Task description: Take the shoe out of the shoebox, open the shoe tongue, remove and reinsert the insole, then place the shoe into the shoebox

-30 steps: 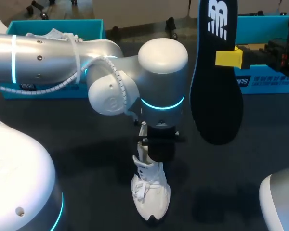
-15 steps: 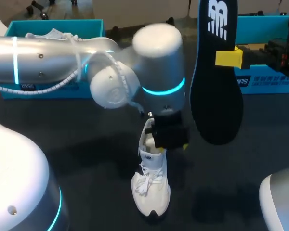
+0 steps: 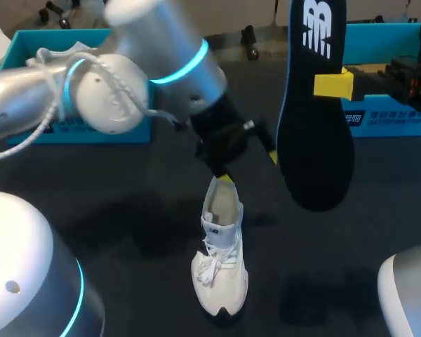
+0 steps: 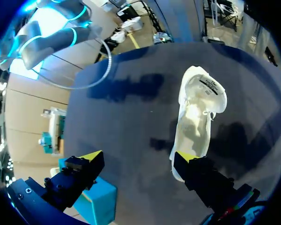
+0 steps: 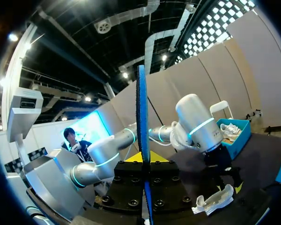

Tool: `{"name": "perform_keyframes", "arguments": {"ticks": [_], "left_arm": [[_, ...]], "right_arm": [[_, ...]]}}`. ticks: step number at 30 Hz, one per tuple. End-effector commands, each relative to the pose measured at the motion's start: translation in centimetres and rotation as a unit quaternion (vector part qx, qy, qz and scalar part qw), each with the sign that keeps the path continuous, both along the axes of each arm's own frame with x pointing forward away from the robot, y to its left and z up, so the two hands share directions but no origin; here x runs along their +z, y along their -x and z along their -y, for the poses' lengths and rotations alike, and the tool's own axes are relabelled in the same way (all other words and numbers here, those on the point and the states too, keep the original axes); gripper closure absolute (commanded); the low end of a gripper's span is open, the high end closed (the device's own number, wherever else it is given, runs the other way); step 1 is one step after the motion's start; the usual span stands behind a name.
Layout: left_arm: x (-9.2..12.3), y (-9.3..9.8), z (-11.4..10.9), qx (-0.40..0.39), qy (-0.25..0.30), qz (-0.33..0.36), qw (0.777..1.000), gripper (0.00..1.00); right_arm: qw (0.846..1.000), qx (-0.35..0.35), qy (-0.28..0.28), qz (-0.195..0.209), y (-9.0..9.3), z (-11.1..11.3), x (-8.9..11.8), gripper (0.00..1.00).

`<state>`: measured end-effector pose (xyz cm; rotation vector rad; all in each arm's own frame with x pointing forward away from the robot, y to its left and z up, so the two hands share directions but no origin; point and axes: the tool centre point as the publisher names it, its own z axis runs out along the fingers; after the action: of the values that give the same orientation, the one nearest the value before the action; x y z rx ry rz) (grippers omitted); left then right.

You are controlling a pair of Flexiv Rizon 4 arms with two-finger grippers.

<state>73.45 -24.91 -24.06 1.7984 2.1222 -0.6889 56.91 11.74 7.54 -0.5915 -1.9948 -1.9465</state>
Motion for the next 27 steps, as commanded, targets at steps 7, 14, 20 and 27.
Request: {"name": "perform_keyframes", "arguments": {"ticks": [7, 14, 20, 27], "left_arm": [[4.4, -0.3, -2.7, 0.044, 0.263, 0.023, 0.963, 0.00], [6.7, -1.7, -2.2, 0.054, 0.330, 0.020, 0.942, 0.00], [8.1, -2.4, -2.2, 0.050, 0.372, 0.020, 0.927, 0.00], [9.8, -2.8, -2.1, 0.038, 0.411, 0.035, 0.910, 0.00]], "right_arm": [[1.000, 0.003, 0.002, -0.001, -0.5, -0.4, 0.2, 1.00], [1.000, 0.003, 0.002, -0.001, -0.5, -0.4, 0.2, 1.00], [1.000, 0.003, 0.002, -0.001, -0.5, -0.4, 0.2, 1.00], [1.000, 0.003, 0.002, -0.001, -0.5, -0.4, 0.2, 1.00]]}}
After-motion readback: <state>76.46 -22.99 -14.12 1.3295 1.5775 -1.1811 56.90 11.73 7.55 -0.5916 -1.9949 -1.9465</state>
